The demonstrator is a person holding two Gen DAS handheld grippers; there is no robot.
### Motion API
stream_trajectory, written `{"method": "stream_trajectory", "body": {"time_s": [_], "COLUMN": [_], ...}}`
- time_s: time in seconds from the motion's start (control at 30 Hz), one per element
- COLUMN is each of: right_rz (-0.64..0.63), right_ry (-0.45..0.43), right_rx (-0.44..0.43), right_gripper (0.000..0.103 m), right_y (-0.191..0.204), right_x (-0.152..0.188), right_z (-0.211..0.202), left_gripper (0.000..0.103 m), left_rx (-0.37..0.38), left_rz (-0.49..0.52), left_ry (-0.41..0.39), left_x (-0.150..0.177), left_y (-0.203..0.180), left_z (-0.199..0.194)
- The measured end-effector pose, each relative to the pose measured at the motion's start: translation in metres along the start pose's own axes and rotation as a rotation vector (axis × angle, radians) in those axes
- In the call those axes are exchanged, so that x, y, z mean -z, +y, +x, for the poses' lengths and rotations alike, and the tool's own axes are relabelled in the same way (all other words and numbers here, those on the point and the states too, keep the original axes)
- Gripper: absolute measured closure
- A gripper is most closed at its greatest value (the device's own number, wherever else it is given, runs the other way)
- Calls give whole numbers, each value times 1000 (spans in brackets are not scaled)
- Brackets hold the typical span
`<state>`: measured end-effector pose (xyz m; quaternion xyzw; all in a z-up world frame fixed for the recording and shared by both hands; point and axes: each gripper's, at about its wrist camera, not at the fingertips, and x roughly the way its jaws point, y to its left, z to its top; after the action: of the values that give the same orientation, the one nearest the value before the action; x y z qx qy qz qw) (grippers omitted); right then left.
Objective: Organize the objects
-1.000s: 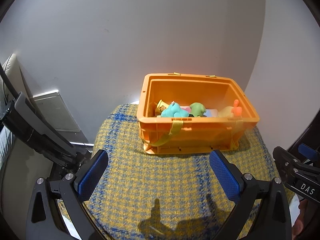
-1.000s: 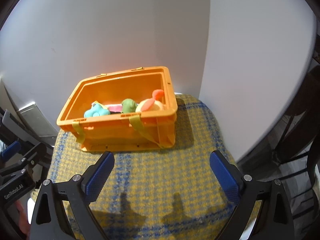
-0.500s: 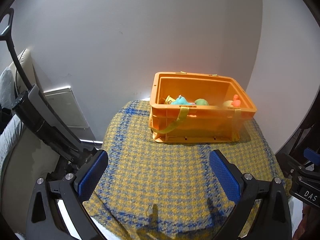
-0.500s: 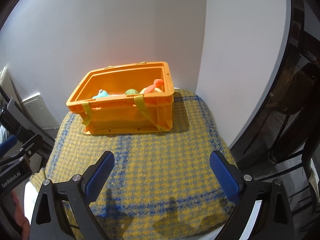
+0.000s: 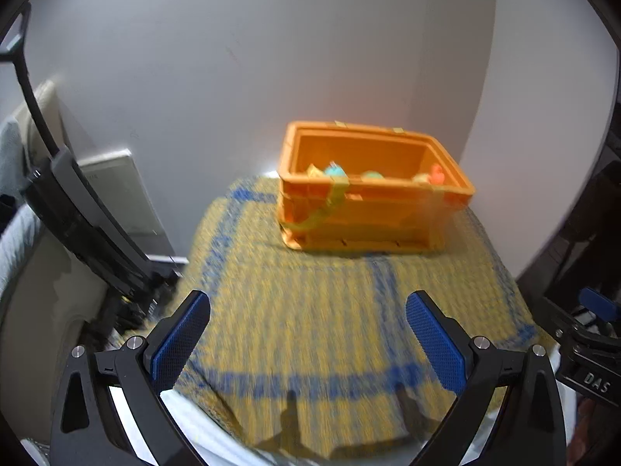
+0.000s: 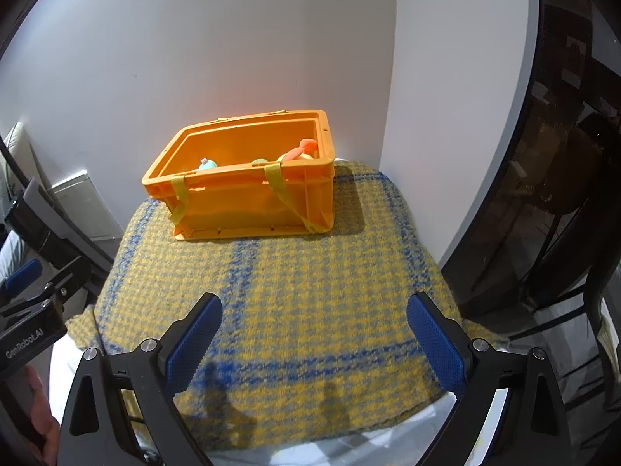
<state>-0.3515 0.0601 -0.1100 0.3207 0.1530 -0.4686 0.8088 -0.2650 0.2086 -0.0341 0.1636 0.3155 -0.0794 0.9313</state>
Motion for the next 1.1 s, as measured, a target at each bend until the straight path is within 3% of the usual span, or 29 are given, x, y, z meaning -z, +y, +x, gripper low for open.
{"method": "stream_trajectory", "body": {"time_s": [0.2,0.23,0.6,1.1], "right_rz": [-4,-5,0,7], "right_ry": [30,36,116,175], "right_rx": [-16,-20,-55,-64], "right_gripper": [7,7,7,7], "right_y": [1,1,0,-2], "right_x": [7,9,27,34], "right_z": [-1,-2,-8,-5], "left_gripper": [0,0,0,0], "left_rx": [33,207,237,184], "left_rz": [-14,152,173,202], "left_ry": [54,-21,78,156], "left_x": [13,4,22,32], "left_y": [2,3,6,2], "left_z": [-1,4,-2,4]}}
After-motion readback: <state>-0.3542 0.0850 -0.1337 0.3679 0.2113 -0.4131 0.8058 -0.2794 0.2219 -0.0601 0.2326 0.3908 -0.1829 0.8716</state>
